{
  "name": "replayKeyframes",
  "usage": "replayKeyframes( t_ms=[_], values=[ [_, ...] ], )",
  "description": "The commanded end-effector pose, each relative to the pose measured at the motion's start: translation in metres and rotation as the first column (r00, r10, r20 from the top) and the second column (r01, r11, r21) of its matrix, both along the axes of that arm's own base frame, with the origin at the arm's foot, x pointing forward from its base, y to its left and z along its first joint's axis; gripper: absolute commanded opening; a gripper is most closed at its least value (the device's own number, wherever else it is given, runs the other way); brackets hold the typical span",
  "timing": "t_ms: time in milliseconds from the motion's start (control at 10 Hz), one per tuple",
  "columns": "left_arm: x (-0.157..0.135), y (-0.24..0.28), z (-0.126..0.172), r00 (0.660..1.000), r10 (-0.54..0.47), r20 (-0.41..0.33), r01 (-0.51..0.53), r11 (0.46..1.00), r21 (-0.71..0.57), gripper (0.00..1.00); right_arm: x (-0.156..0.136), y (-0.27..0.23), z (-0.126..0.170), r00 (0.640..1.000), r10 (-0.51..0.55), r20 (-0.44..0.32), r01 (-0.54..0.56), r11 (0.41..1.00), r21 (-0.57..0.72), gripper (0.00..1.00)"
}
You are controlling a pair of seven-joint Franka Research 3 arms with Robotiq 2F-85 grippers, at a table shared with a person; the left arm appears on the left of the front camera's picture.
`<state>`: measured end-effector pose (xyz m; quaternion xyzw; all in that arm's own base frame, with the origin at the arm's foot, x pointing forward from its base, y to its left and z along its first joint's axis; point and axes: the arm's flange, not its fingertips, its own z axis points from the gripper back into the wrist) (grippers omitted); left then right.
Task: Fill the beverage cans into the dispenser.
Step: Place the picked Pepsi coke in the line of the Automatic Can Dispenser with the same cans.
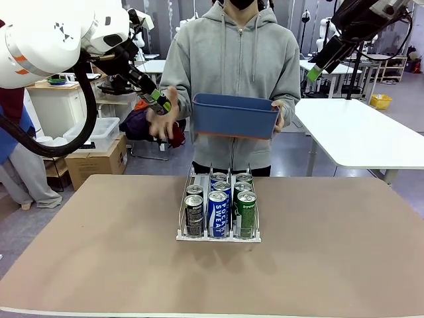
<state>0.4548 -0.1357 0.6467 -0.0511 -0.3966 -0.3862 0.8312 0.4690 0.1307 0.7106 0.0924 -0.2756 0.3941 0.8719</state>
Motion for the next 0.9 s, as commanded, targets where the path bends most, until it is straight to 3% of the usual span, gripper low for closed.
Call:
replayKeyframes(
  t_ms=[0, 800],
  values=[
    [-0.001, 0.0028, 0.0004, 1.0, -0.009, 0.016, 0.009, 1.0, 0.007, 0.09, -0.0023, -0.0016, -0.0008, 1.0, 0.0, -0.001, 0.0, 1.0, 0.0, 1.0],
    [-0.001, 0.0028, 0.0004, 1.0, -0.009, 0.016, 0.009, 1.0, 0.007, 0.09, -0.0023, -0.0016, -0.0008, 1.0, 0.0, -0.001, 0.0, 1.0, 0.0, 1.0]
  ],
)
